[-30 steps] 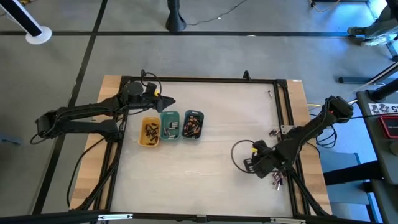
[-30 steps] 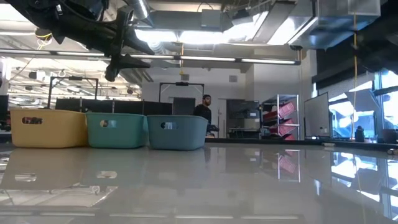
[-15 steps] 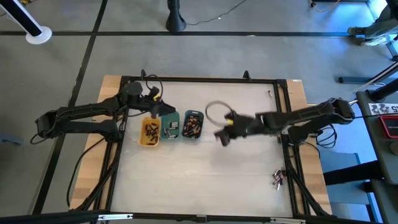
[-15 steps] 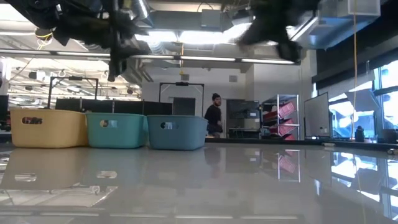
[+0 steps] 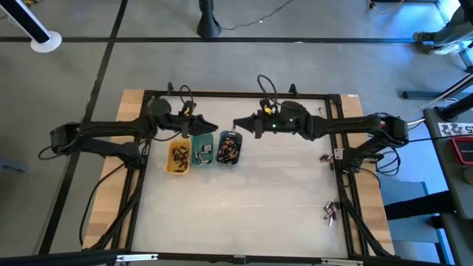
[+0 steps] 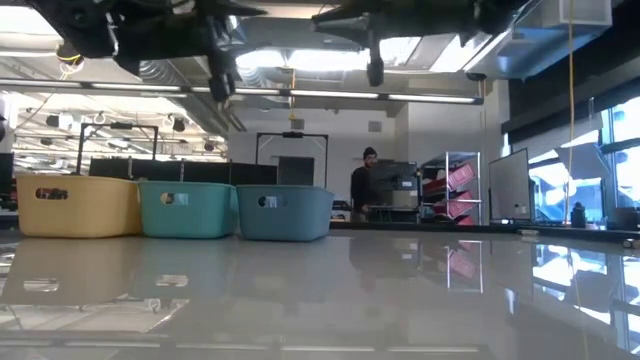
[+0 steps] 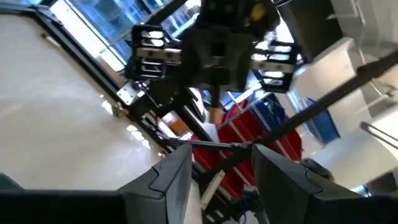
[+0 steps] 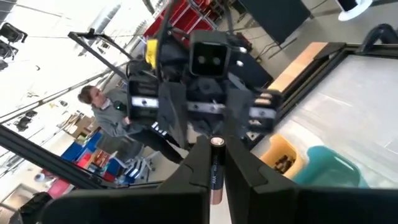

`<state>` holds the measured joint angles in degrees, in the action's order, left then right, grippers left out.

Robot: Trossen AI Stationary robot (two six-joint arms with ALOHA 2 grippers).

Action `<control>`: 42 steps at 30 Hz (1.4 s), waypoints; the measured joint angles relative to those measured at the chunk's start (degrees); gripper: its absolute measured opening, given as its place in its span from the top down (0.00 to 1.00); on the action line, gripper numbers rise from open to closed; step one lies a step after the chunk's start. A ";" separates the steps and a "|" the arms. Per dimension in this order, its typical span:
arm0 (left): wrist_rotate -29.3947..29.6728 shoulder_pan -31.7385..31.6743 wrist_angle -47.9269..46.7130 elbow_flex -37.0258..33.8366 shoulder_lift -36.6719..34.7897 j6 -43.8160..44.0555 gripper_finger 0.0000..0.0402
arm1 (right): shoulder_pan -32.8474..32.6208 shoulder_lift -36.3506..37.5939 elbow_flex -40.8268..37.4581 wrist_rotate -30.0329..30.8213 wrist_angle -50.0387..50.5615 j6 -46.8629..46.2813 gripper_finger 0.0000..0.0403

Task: Sort batteries
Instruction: Put the small black battery into the yellow bin

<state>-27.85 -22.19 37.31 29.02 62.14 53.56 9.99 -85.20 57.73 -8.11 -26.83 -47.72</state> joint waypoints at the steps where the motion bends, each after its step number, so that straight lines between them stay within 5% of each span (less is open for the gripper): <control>1: 0.97 0.31 1.23 -0.01 1.27 0.45 0.60 | 0.33 -0.61 0.67 -0.61 0.05 0.02 0.95; 15: 3.70 0.85 11.87 -0.04 6.31 3.06 0.60 | 0.98 -6.94 6.89 -2.45 -0.03 1.22 0.95; 42: 4.10 0.76 9.42 -0.04 6.26 -1.50 0.66 | 2.15 -12.86 12.66 -4.16 1.38 1.22 0.95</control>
<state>-23.75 -21.43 46.73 28.97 68.40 52.06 12.14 -98.06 70.39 -12.27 -25.45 -46.50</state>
